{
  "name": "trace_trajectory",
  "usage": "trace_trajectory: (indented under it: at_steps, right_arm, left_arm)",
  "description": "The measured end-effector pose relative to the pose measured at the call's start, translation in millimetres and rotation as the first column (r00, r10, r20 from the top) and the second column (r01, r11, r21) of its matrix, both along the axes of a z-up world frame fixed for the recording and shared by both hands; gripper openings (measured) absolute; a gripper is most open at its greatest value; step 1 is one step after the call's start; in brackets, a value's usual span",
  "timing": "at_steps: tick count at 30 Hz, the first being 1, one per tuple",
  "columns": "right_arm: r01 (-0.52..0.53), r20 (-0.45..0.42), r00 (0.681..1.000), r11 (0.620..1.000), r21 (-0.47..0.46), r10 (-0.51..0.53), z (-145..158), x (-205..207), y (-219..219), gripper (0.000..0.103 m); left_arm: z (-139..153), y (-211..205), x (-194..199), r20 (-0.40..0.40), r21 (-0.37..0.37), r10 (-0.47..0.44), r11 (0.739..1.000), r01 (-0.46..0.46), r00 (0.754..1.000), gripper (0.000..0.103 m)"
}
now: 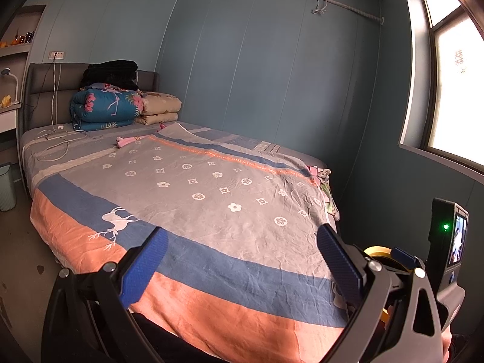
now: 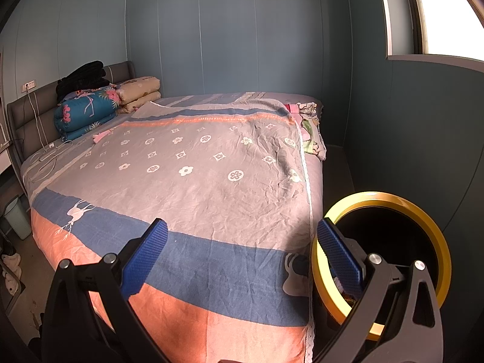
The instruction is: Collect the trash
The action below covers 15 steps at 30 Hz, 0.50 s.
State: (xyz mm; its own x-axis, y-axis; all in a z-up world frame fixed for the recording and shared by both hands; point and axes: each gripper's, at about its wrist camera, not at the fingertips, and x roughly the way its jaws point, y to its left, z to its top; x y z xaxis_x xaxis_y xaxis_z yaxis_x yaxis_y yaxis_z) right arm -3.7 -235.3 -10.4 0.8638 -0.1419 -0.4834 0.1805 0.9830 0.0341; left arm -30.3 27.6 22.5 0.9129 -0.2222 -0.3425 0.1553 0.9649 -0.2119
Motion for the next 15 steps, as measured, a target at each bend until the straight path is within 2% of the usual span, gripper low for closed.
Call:
trace_trajectory:
  at_steps: [15]
  right_arm:
    - [0.0,-0.004,1.0,1.0,0.001,0.0,-2.7,-0.9,0.9,0.095]
  left_arm:
    - [0.9,0.3,1.3,-0.001,-0.002,-0.002,1.0,0.002,1.0,0.095]
